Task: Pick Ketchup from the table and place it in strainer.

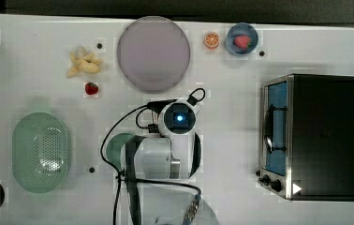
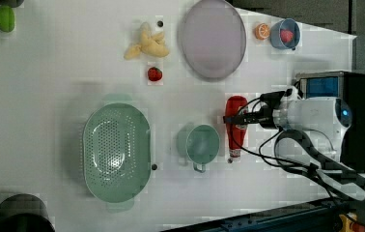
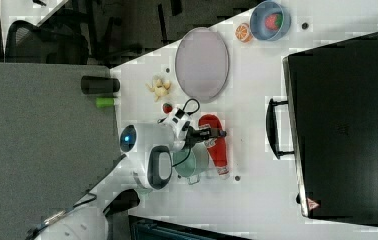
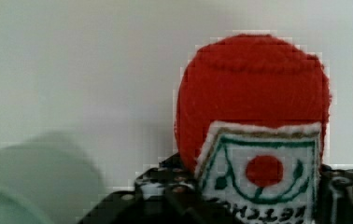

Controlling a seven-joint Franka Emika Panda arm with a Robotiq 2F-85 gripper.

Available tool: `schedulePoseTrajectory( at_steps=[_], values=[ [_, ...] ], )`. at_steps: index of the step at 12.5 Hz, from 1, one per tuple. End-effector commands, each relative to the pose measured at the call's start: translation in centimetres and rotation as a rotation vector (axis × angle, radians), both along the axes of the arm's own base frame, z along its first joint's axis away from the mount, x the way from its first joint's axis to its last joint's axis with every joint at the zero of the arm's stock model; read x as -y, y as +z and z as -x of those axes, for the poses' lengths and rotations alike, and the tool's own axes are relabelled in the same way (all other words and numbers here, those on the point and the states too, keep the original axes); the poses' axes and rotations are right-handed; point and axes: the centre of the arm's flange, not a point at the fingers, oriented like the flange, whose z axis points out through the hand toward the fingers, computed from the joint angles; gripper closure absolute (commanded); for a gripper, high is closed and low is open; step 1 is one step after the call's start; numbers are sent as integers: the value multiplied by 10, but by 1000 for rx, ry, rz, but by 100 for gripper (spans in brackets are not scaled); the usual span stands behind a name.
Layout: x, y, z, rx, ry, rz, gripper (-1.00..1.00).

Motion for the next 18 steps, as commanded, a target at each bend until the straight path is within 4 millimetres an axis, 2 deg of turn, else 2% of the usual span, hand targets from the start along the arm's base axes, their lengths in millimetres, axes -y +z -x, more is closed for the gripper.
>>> schedulePoseTrajectory(
  at_steps=[1,5,8,10,13,16,18],
  values=[
    [-28,93,-23,99,91,12,-25],
    [-58,191,-19,70,65,45,-25],
    [-108,231,-6,76,-12,66,-25],
    [-152,237,6,76,-79,73,-25],
    [-216,234,31,70,-175,81,-25],
    [-272,221,59,49,-247,80,-25],
    [-305,207,70,52,-284,39,-25]
  ],
)
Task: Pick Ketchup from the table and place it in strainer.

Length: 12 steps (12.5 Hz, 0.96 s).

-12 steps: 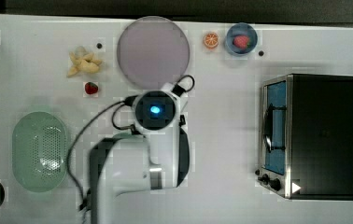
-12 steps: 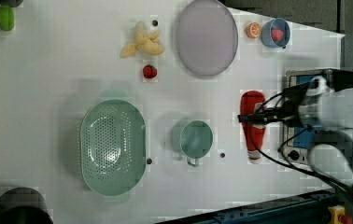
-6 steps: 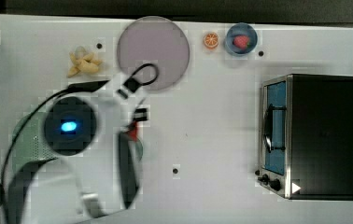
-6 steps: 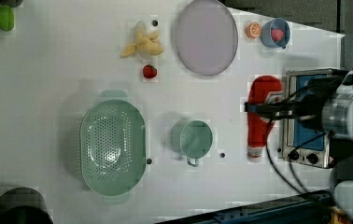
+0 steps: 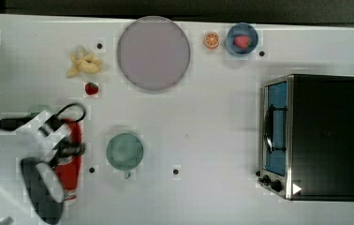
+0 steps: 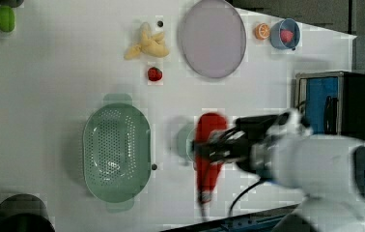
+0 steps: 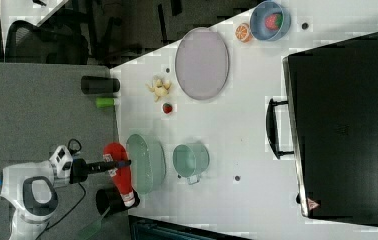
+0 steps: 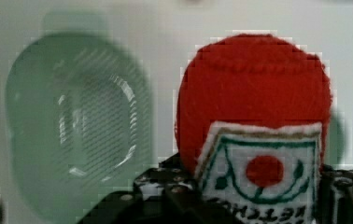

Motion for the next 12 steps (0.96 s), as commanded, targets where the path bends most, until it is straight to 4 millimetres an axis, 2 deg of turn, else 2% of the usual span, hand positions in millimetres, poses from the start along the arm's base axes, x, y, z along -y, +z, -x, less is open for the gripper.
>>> schedulePoseTrajectory(
  at_steps=[1,4,5,8,10,12],
  values=[
    [-30,-11,3,28,-224,-74,-25],
    [-60,-42,6,9,-290,-174,-25],
    [-65,-56,6,-13,-300,-192,-33],
    [-76,-91,6,-45,-289,-240,-97],
    [-79,-92,5,-30,-282,-256,-100],
    [-69,-80,-3,-13,-300,-242,-100]
  ],
)
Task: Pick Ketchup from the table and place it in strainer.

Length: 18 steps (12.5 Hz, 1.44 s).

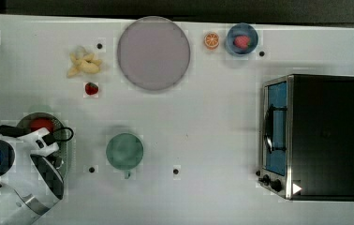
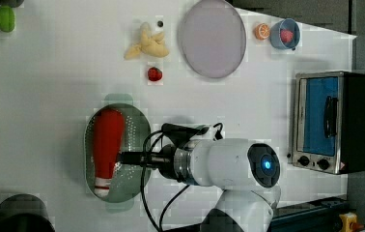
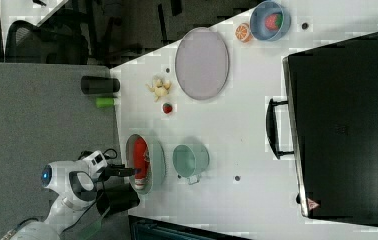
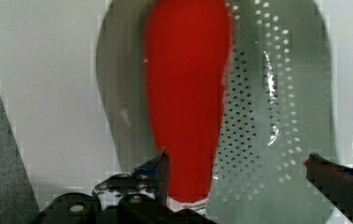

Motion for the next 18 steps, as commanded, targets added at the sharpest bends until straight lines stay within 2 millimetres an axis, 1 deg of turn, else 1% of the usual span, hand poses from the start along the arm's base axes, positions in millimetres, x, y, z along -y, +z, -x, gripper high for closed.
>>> schedulePoseTrajectory(
  at_steps=[1,3,5,6,8,10,12,13,14,15,16,18],
  values=[
    [14,50,-25,86,-94,17,-100],
    [45,68,-33,58,-122,115,-100],
    [89,94,-48,50,-188,202,-100],
    [114,112,-57,65,-238,230,-100],
    [174,148,-75,101,-363,273,-100],
    [240,188,-86,135,-500,298,-100],
    [301,225,-84,134,-626,315,-100],
    [327,239,-80,117,-678,322,-100],
    [347,255,-77,107,-720,317,-100],
    [362,269,-76,96,-753,308,-100],
    [373,280,-74,72,-775,304,-100],
    [381,303,-72,39,-792,298,-100]
  ],
)
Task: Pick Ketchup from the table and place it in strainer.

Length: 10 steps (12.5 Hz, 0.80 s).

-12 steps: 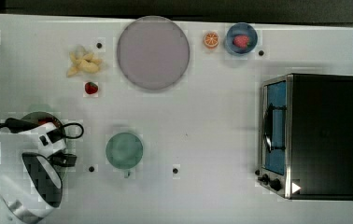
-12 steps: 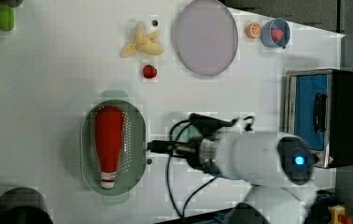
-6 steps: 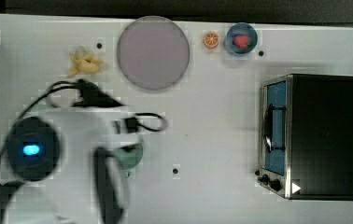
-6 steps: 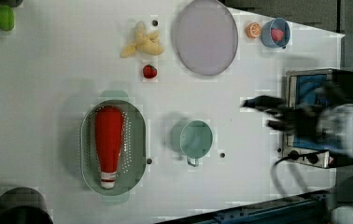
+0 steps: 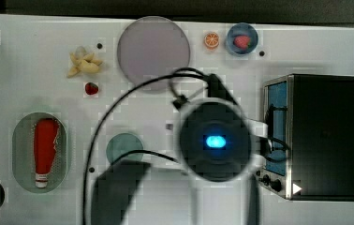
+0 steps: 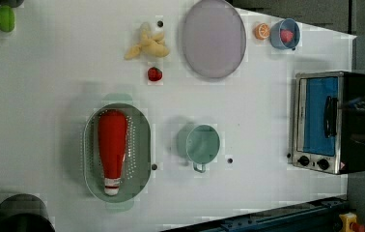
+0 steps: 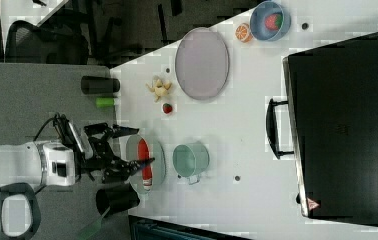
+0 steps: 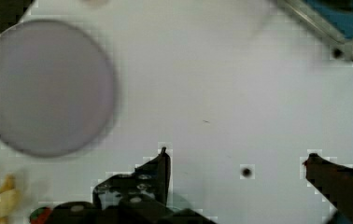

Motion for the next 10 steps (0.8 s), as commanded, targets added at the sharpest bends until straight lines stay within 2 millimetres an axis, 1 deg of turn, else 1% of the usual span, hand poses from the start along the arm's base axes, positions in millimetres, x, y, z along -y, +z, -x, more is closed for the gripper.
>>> schedulePoseTrajectory(
  at_steps=[1,2,4,7,10],
  values=[
    [-34,46,5,-16,10,-13,-100],
    [-36,55,9,-45,11,-19,-100],
    [-35,68,7,-25,9,-23,-100],
    [-28,70,7,-16,15,-29,-100],
    [-31,70,8,-26,28,-59,-100]
  ],
)
